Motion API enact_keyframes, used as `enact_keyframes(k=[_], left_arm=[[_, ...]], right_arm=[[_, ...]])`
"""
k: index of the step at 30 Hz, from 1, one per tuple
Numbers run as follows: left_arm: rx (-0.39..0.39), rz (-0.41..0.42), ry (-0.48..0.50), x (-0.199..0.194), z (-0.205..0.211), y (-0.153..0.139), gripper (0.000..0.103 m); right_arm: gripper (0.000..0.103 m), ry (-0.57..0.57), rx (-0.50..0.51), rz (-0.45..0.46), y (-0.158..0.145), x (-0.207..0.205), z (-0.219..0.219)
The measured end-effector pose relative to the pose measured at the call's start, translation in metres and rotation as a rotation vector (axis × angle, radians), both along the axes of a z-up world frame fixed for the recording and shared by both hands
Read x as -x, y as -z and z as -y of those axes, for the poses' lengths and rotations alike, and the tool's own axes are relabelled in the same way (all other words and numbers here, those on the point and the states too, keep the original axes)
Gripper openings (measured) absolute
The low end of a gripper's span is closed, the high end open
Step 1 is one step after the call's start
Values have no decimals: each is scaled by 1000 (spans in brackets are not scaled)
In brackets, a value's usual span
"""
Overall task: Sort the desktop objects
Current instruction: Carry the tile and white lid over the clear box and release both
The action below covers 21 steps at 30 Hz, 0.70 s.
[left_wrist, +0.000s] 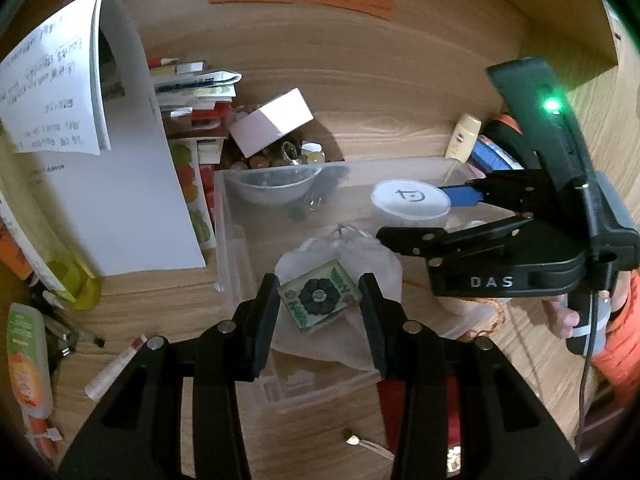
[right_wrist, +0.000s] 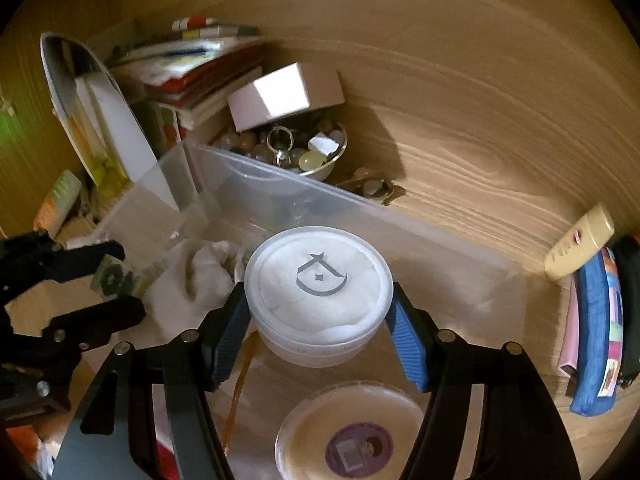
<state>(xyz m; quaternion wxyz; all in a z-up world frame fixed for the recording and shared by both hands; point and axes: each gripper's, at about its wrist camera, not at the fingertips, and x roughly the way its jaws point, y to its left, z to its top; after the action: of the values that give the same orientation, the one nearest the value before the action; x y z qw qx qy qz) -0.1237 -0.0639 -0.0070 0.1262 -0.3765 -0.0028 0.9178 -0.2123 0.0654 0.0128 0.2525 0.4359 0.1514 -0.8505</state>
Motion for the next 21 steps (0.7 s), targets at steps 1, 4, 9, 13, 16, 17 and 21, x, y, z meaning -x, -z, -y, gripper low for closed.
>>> enact_keyframes(k=[1,4,9,13,16,17,21], left_arm=[[8,-2,1,0,-1,0,41],[8,-3,10,0,-2,-2,45],[20,-11,31,-2,-9,-5,57],[71,-34,29,-5,-16,-8,66],[80,-50,19,-6,-15,-12,74],[73,-53,20,-6,-14,-13,75],[40,-61,13,-8,-9,-21,77]], right_arm=[[63,-2,-9,6,2,1,1],[63,-1,-28,-4,1,0,3],[63,-2,-67,7,4,-2,7],[63,13,-95,6,5,-2,7],[63,27,-119,-19,2,-5,6],[63,29,-121,-25,0,-7,5],[72,48,-92,-46,-10,-17,-4]])
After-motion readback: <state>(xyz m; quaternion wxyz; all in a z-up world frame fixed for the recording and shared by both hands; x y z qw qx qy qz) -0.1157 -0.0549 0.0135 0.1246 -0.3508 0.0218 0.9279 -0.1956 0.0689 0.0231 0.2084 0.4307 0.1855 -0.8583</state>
